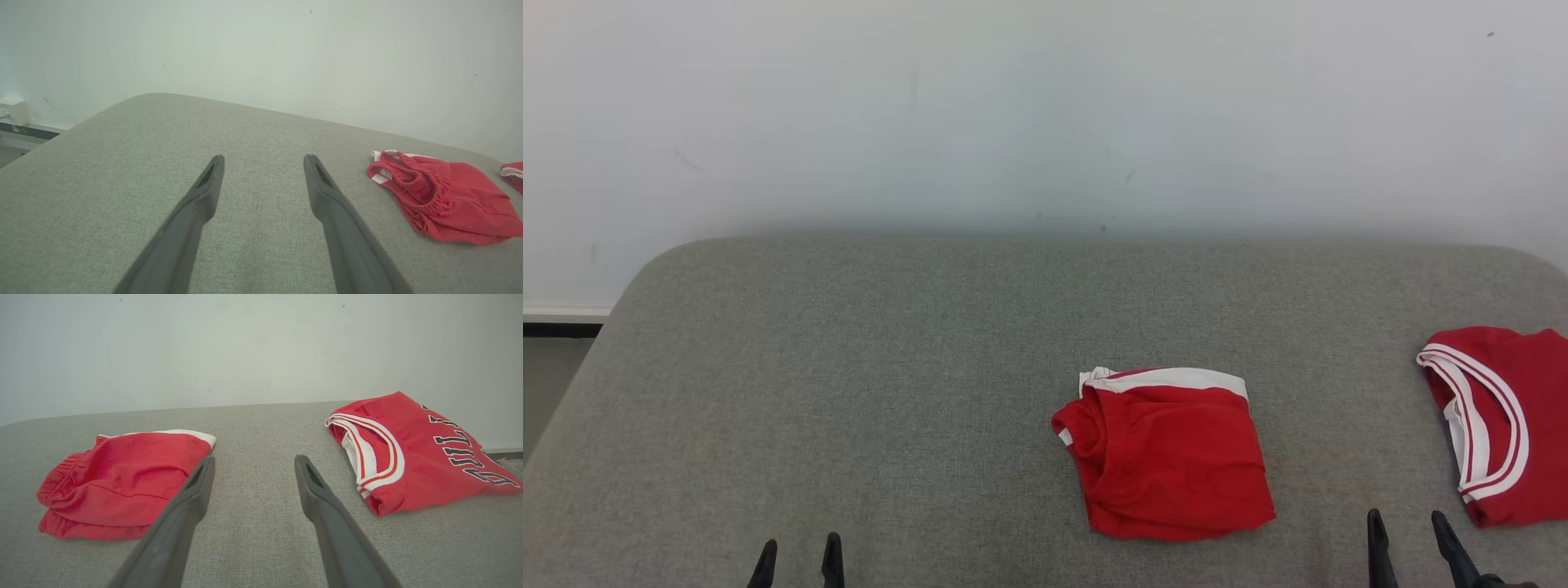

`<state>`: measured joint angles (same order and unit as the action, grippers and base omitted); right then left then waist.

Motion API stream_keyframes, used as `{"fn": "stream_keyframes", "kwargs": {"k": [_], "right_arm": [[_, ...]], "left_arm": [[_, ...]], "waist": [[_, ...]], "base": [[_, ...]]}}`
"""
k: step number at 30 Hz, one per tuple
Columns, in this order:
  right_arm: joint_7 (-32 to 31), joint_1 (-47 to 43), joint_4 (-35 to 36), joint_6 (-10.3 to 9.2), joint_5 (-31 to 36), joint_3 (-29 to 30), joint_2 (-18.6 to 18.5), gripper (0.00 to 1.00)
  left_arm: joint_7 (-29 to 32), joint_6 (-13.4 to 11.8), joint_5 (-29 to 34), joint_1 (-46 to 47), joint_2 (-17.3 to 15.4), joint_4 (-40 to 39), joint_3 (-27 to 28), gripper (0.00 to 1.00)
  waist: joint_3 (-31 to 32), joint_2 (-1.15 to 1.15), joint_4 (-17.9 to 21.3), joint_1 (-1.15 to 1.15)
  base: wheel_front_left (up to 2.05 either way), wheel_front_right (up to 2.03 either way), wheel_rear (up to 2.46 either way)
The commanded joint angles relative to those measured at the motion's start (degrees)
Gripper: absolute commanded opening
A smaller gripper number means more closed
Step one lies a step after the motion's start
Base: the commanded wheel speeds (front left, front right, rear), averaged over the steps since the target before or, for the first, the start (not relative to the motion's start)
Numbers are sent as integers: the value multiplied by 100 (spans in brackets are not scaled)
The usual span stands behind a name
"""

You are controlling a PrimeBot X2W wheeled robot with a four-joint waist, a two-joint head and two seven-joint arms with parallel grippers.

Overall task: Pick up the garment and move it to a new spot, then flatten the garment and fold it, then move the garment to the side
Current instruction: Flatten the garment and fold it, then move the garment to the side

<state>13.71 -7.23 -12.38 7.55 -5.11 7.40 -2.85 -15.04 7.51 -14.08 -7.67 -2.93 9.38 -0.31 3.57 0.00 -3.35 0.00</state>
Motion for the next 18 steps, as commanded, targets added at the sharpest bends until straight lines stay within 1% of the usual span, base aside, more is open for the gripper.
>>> {"fn": "stream_keyframes", "kwargs": {"k": [1,11,15,18], "right_arm": [[35,7,-26,-15,-53,5,-7,100],[-127,87,-104,-15,30,115,-5,100],[-450,238,-91,-15,-45,123,-8,100],[-946,511,-48,-15,-121,69,-4,100]], "left_arm": [[-16,-8,17,-35,9,-15,16,100],[-15,-28,-29,-106,9,-77,46,100],[-15,-32,-44,-81,9,-101,27,100],[-15,-31,-75,-74,9,-110,-7,100]], "waist": [[8,0,7,0],[-41,0,30,0],[-90,0,7,0],[-145,0,-13,0]], "base": [[0,0,0],[0,0,0],[0,0,0],[0,0,0]]}}
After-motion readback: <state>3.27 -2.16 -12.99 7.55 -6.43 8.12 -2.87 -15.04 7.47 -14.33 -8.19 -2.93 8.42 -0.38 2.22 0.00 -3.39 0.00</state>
